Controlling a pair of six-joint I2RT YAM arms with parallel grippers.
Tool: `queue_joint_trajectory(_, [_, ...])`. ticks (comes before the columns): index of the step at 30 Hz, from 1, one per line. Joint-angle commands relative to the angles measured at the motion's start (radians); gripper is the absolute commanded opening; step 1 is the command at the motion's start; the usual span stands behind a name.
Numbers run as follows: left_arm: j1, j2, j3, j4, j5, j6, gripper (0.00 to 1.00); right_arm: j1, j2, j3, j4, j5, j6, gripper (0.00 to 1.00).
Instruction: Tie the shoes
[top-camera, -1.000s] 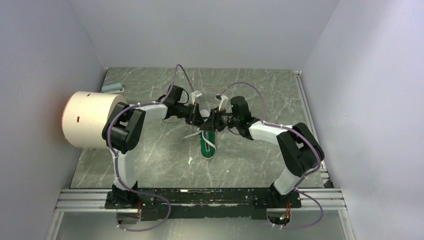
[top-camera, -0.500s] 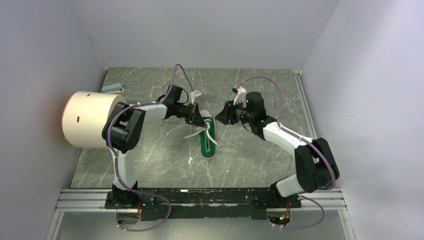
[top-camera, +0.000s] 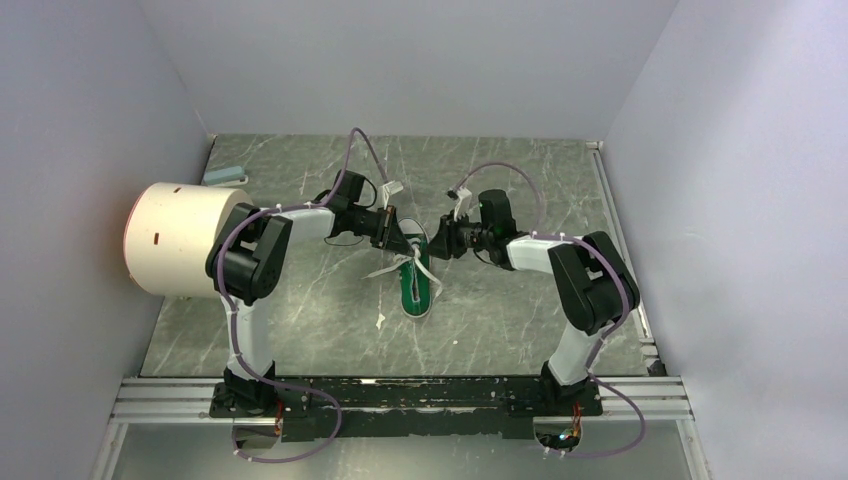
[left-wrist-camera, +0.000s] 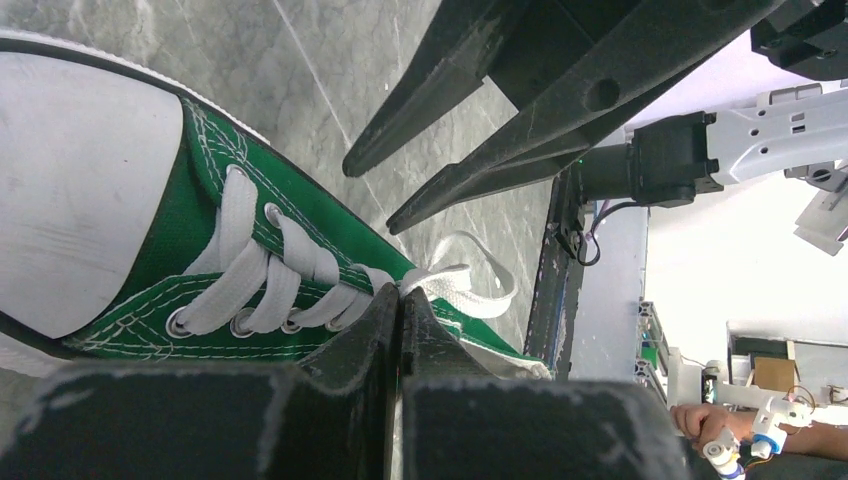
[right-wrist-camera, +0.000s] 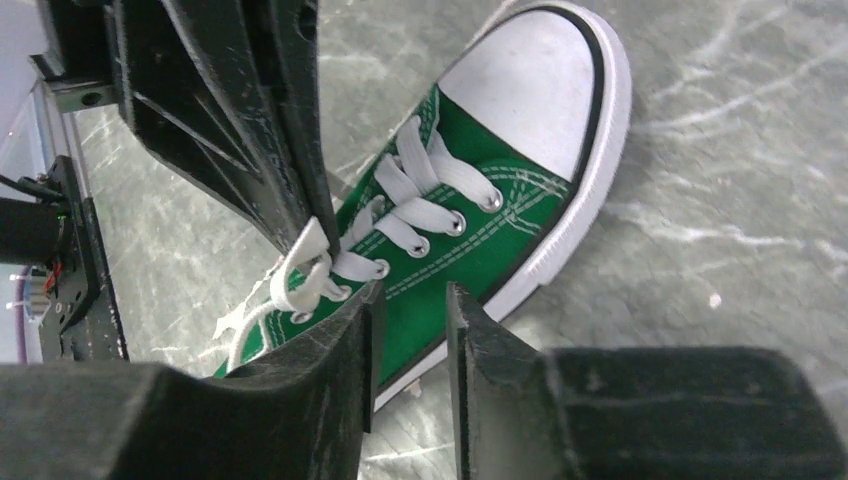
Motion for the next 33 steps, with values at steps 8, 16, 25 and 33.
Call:
queue_joint_trajectory(8, [0.006,0.036,0.047,0.029,0.025,0.013,0.05,0.028,0.007,-0.018,0.166,-0.134,-0.025,0.26])
queue_joint_trajectory(16, [0.007,0.045,0.054,0.011,0.027,0.027,0.05,0.067,-0.026,-0.035,0.132,-0.140,-0.073,0.25])
queue_joint_trajectory(25, [0.007,0.043,0.054,0.004,0.038,0.034,0.05,0.069,0.000,-0.032,0.207,-0.137,-0.003,0.31])
queue_joint_trajectory(33, [0.007,0.033,0.040,0.045,0.052,0.000,0.05,0.084,0.026,-0.035,0.234,-0.109,0.004,0.32])
